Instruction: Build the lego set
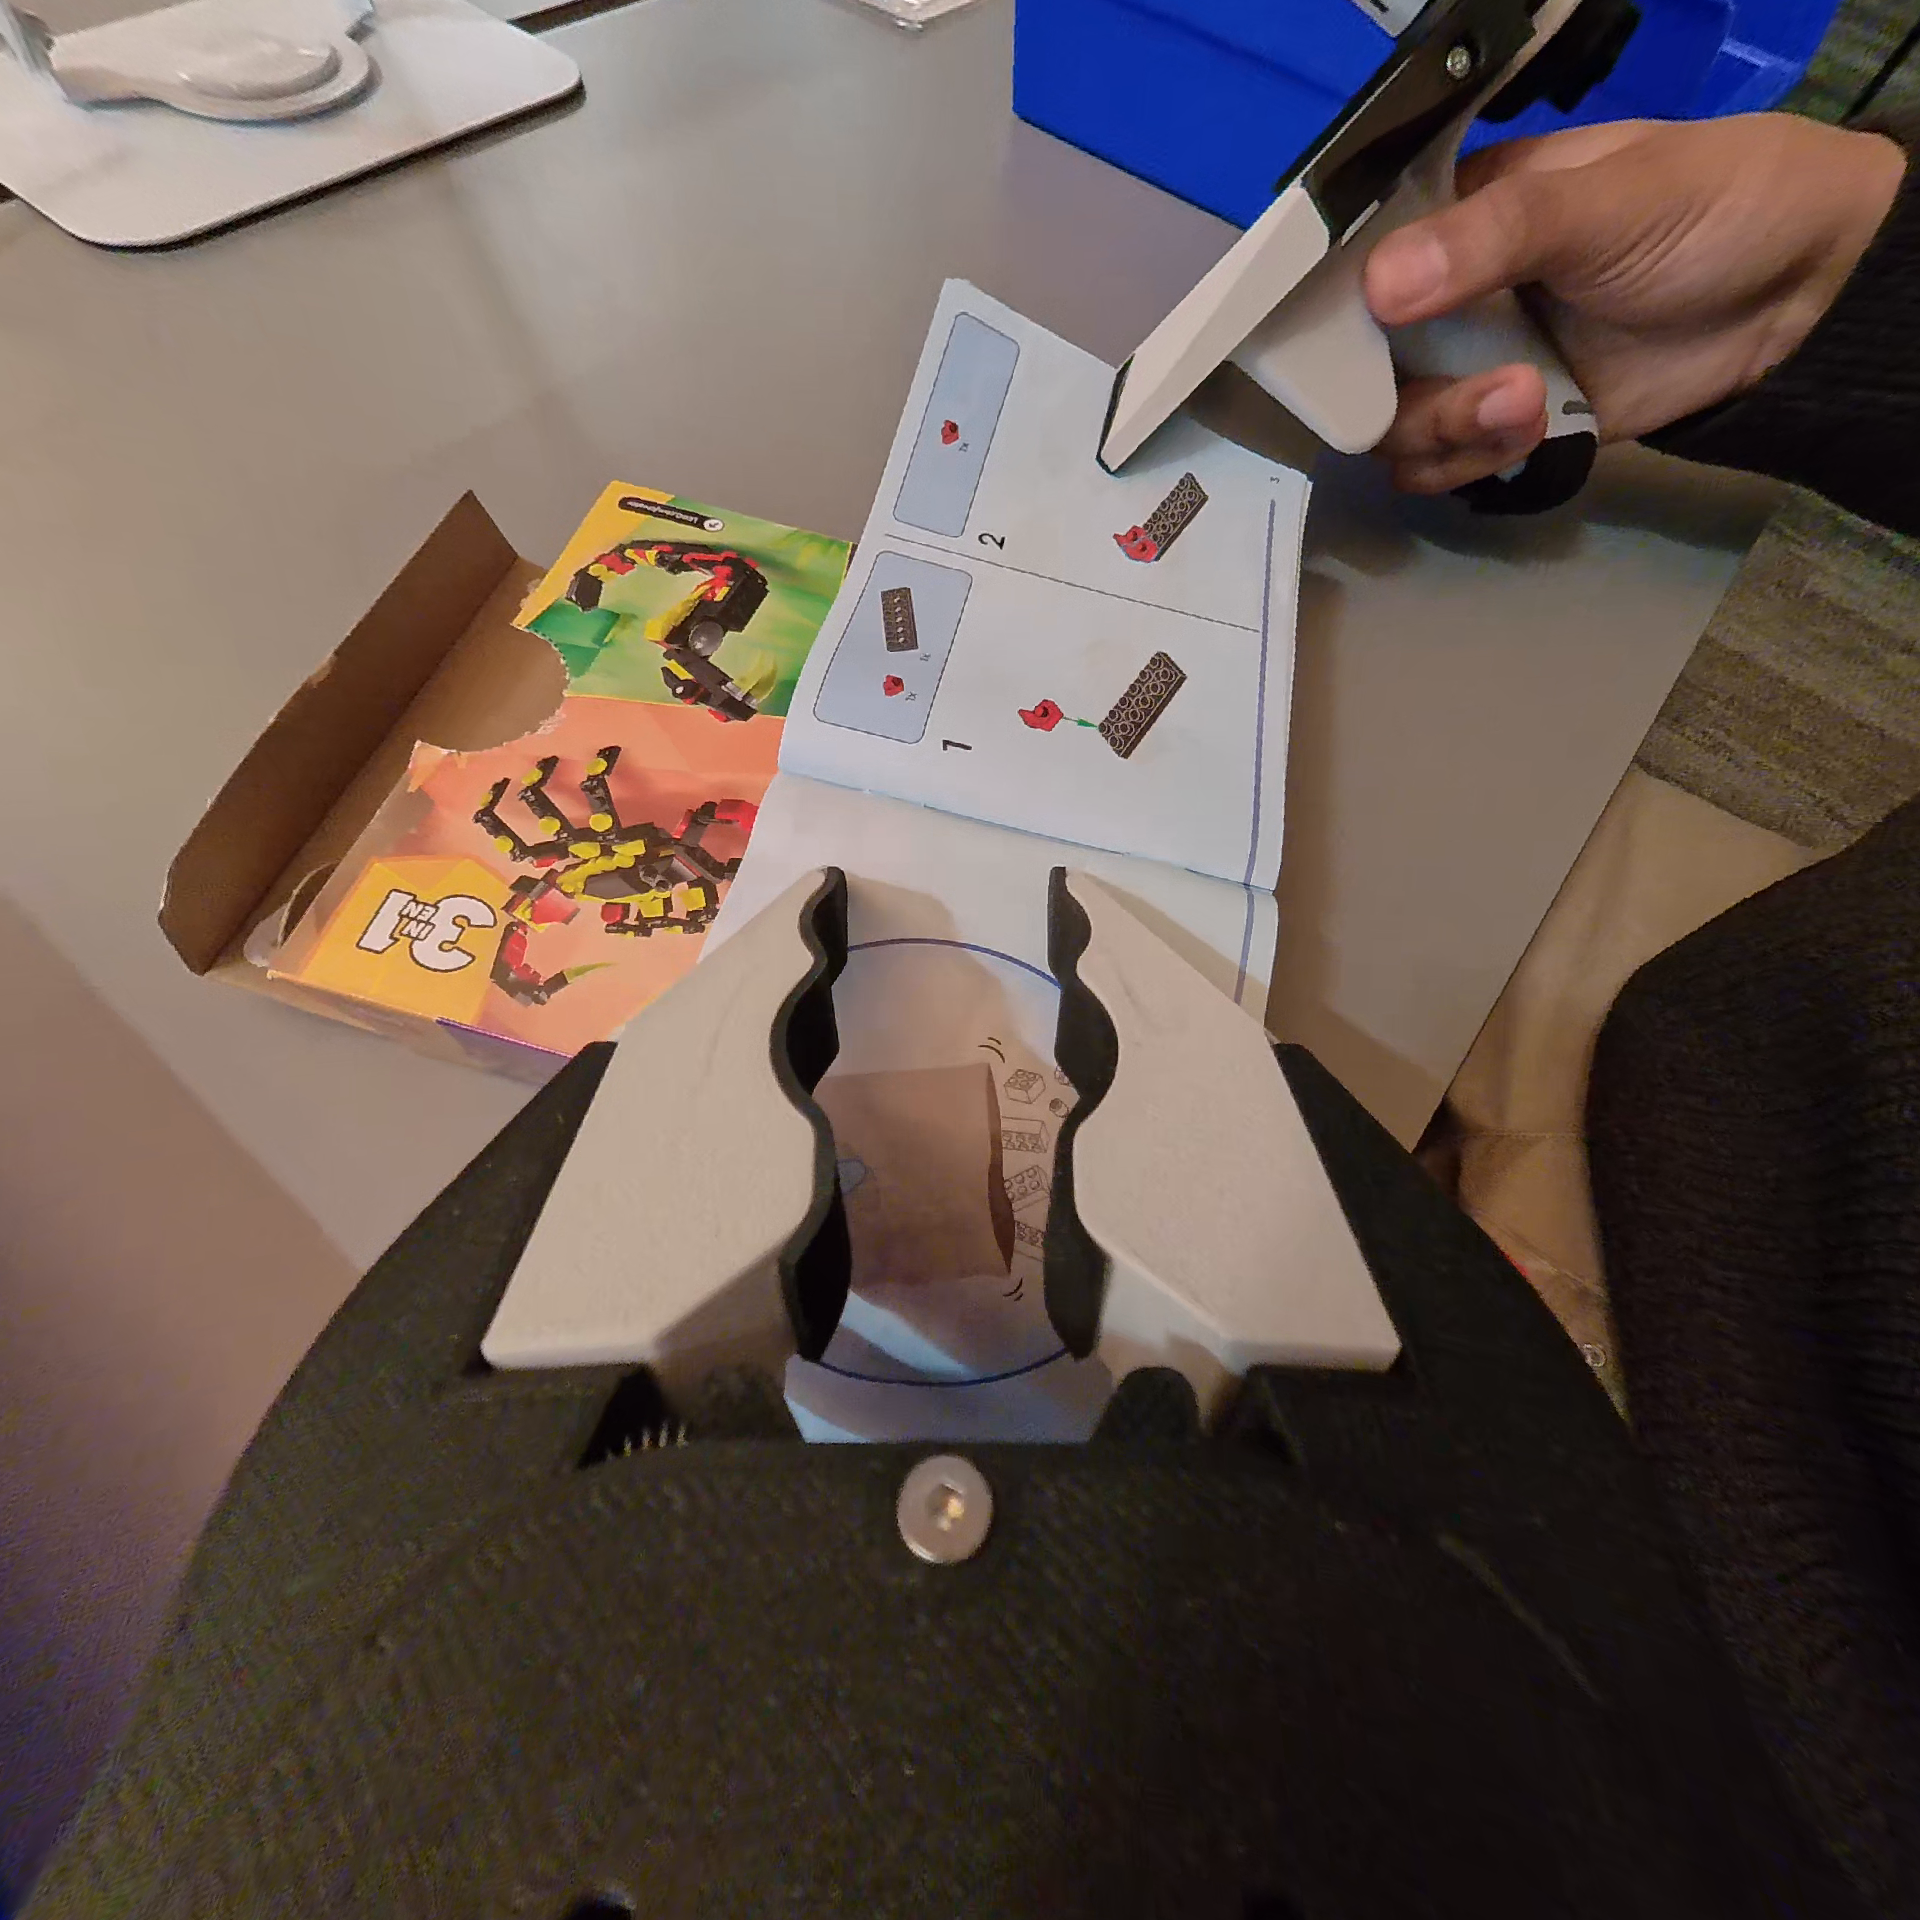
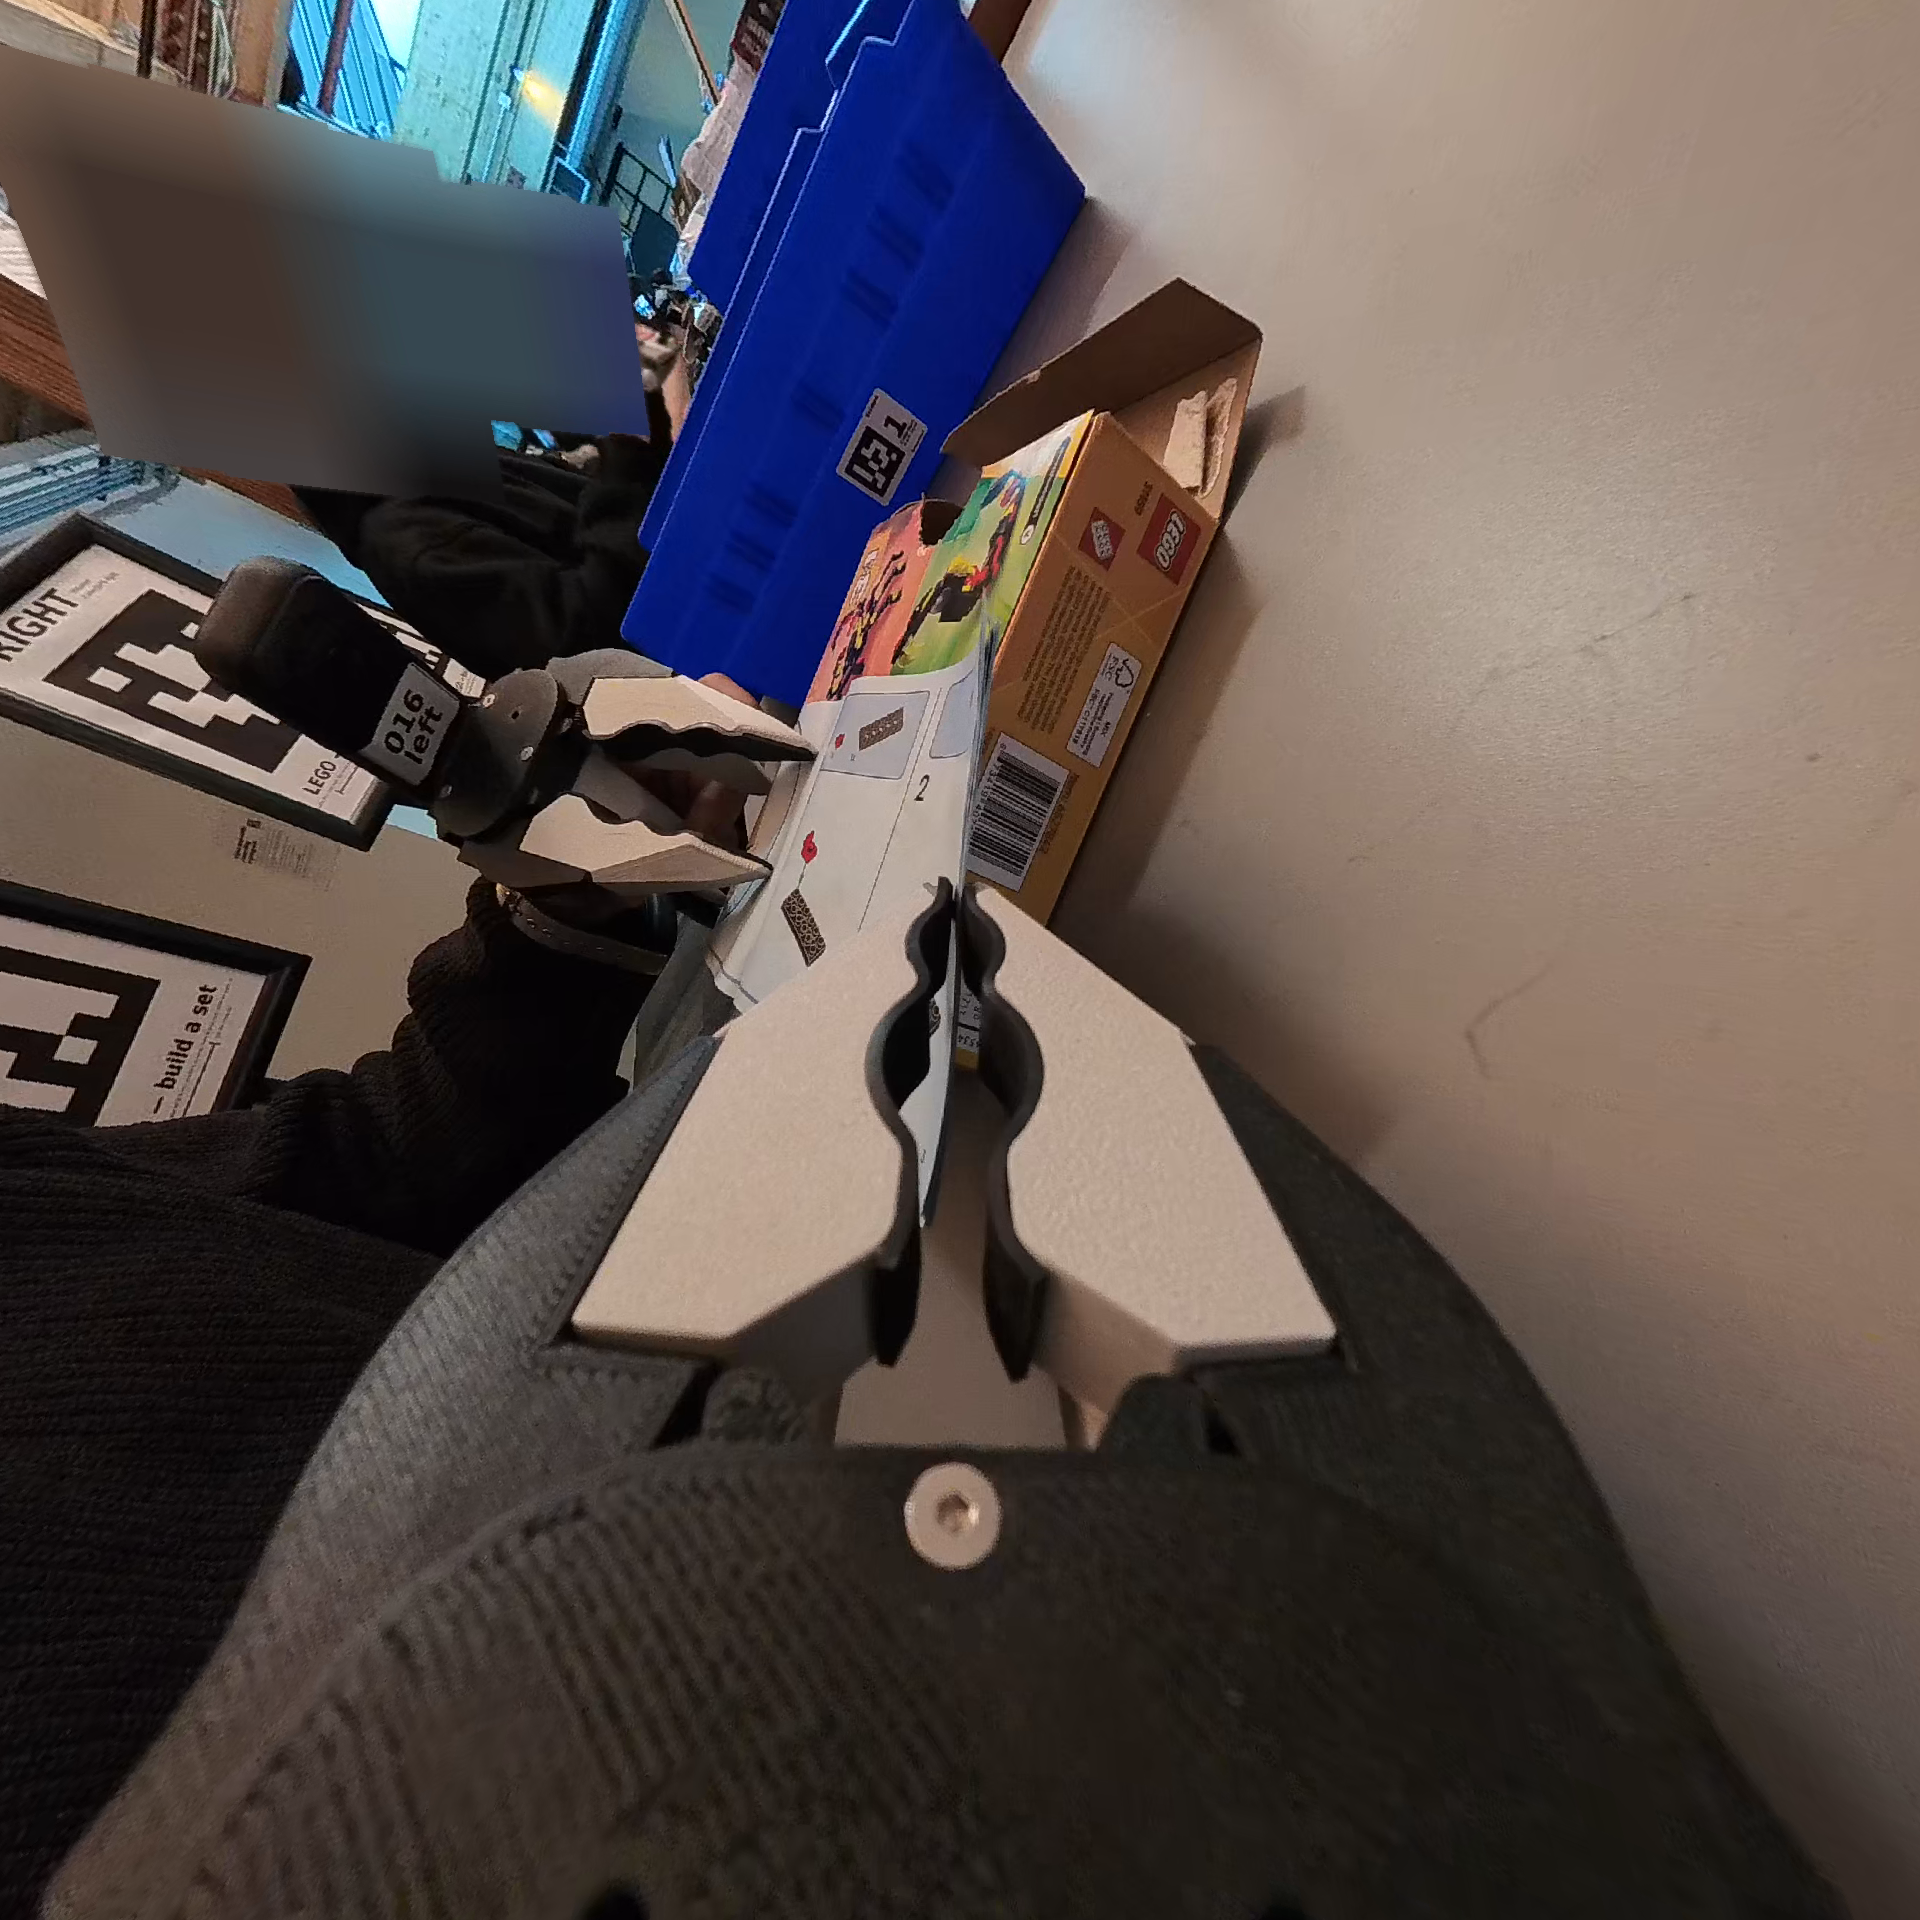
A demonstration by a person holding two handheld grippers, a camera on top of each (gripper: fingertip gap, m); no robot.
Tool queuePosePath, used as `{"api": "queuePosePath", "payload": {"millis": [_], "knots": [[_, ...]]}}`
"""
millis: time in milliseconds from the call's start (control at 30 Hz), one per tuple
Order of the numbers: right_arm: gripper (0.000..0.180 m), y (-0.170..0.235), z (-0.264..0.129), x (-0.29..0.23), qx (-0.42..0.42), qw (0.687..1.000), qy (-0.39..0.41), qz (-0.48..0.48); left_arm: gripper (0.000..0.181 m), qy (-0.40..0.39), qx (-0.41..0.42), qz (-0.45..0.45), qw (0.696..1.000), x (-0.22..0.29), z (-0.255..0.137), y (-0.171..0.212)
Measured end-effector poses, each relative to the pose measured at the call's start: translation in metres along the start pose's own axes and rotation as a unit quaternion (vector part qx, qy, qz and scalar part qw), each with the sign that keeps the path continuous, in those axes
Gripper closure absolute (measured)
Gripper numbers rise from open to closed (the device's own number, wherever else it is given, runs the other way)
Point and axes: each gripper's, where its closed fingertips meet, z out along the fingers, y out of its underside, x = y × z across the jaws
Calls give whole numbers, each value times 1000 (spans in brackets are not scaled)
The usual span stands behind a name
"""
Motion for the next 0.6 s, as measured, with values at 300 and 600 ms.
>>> {"api": "queuePosePath", "payload": {"millis": [300, 600], "knots": [[180, 0, 0, 0, 0, 1000, -2, 1, 144, 1, 0, -2, 1000, 0, 0, 0], [180, 0, 0, -1, 1, 1000, -6, 1, 144, 1, 1, -1, 1000, 0, 0, 0]]}}
